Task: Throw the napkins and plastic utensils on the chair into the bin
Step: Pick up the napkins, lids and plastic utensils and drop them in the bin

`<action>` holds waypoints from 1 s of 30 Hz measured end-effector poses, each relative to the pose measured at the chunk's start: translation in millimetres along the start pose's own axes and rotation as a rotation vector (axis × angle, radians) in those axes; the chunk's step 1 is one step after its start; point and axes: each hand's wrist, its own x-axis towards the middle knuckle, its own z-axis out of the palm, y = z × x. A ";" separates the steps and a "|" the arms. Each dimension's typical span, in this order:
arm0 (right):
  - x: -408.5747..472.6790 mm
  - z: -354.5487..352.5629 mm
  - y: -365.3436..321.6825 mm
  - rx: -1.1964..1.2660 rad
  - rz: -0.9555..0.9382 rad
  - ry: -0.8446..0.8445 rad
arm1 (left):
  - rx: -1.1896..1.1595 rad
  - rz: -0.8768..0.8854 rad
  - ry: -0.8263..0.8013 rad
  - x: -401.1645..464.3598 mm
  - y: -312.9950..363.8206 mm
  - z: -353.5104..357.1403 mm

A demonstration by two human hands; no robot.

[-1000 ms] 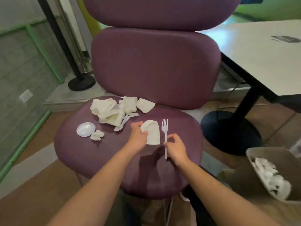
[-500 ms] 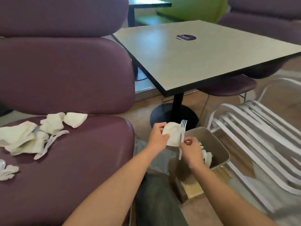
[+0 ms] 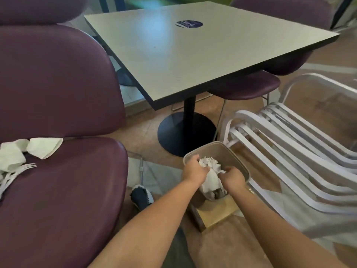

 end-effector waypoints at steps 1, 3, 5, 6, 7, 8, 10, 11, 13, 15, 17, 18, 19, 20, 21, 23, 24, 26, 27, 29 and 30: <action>-1.2 0.6 -2.6 -0.001 -0.012 -0.007 | -0.002 0.009 0.012 0.6 -0.3 -2.9; -7.0 4.2 -10.0 0.005 -0.046 -0.018 | -0.012 0.020 0.043 -1.4 -1.3 -12.5; -14.8 10.5 -22.2 0.024 -0.092 -0.031 | -0.049 0.027 0.069 -4.4 -4.4 -27.9; -20.8 15.2 -31.5 0.038 -0.128 -0.044 | -0.070 0.036 0.085 -7.4 -7.2 -38.5; -27.1 20.2 -42.3 0.052 -0.160 -0.059 | -0.086 0.054 0.105 -10.7 -9.9 -50.3; -32.6 25.2 -52.7 0.066 -0.192 -0.073 | -0.089 0.069 0.128 -13.7 -12.2 -61.4; -44.4 42.5 -75.6 0.068 -0.269 -0.121 | -0.081 0.080 0.189 -22.8 -18.8 -91.5; -50.1 51.1 -86.2 0.058 -0.309 -0.149 | -0.077 0.078 0.213 -27.1 -21.4 -106.1; -65.4 71.9 -110.1 0.041 -0.387 -0.205 | -0.049 0.055 0.272 -38.5 -29.6 -141.3; -81.3 93.5 -133.9 0.047 -0.445 -0.253 | -0.022 0.029 0.360 -50.3 -41.1 -177.0; -98.9 115.7 -157.5 0.051 -0.486 -0.293 | -0.016 0.004 0.446 -63.3 -55.7 -211.3; -107.1 125.1 -167.4 0.052 -0.500 -0.310 | -0.014 -0.008 0.482 -69.1 -62.5 -225.8; -116.6 136.9 -178.7 0.050 -0.515 -0.331 | -0.016 -0.019 0.514 -75.7 -71.8 -242.8; -123.3 146.4 -187.3 0.046 -0.525 -0.343 | -0.021 -0.026 0.534 -80.5 -79.6 -256.0; -130.0 156.4 -196.1 0.044 -0.534 -0.356 | -0.023 -0.035 0.552 -85.0 -87.5 -269.5; -143.5 179.2 -212.8 0.037 -0.557 -0.371 | -0.020 -0.072 0.587 -93.1 -105.9 -297.2; -148.7 188.4 -218.8 0.031 -0.562 -0.369 | -0.010 -0.092 0.601 -95.2 -114.5 -308.1; -159.9 210.2 -230.7 0.006 -0.582 -0.379 | 0.002 -0.139 0.639 -99.1 -134.6 -332.1; -163.7 219.4 -234.0 -0.005 -0.594 -0.387 | -0.001 -0.154 0.659 -101.1 -142.8 -341.2; -171.2 238.3 -242.6 -0.032 -0.619 -0.414 | -0.020 -0.172 0.704 -103.1 -161.9 -360.2; -173.9 246.6 -246.3 -0.051 -0.631 -0.419 | -0.024 -0.181 0.722 -103.9 -170.9 -368.0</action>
